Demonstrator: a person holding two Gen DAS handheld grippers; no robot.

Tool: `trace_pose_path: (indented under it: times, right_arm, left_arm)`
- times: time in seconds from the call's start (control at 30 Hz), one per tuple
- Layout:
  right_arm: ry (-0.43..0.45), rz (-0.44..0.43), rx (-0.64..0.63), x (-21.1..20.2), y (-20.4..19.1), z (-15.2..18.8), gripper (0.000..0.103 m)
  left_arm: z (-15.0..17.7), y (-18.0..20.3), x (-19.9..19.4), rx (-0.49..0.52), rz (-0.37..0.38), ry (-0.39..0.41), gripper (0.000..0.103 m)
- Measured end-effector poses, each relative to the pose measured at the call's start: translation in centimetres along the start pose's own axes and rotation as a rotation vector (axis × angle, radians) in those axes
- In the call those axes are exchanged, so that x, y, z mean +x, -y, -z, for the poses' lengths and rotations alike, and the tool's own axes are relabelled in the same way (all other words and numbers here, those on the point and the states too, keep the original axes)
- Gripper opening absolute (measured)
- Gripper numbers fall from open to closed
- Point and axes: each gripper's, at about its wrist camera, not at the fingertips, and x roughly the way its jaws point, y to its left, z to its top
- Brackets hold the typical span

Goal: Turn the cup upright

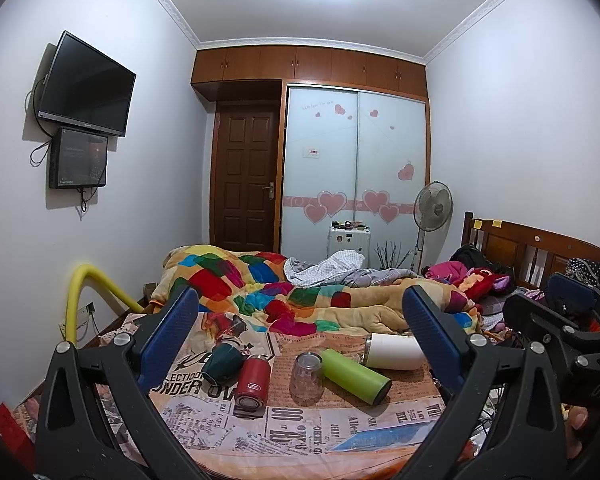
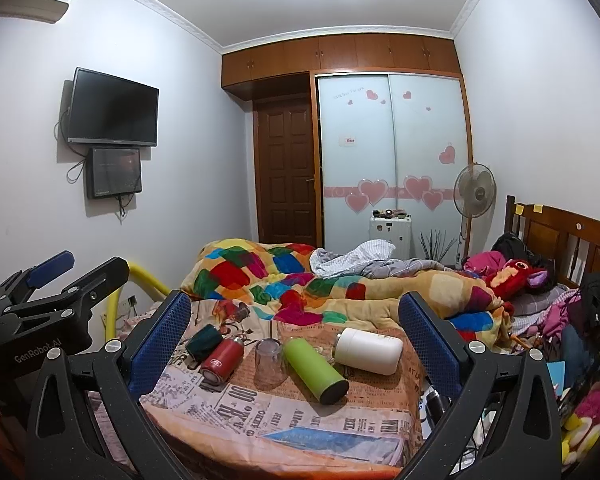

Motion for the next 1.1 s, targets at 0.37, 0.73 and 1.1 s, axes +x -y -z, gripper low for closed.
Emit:
trace_pose_path:
  times: [0.37, 0.73, 1.1]
  right_arm:
    - [0.001, 0.001, -0.004, -0.01, -0.06, 0.0, 0.103]
    - [0.0, 0.001, -0.004, 0.04, -0.27, -0.41, 0.103]
    - [0.0, 0.001, -0.006, 0.02, -0.19, -0.19, 0.103]
  left_arm:
    - [0.11, -0.18, -0.15, -0.005, 0.001, 0.002, 0.102]
    - [0.22, -0.35, 0.03, -0.009, 0.004, 0.001, 0.102]
    - [0.13, -0.39, 0.0, -0.01, 0.002, 0.003, 0.102]
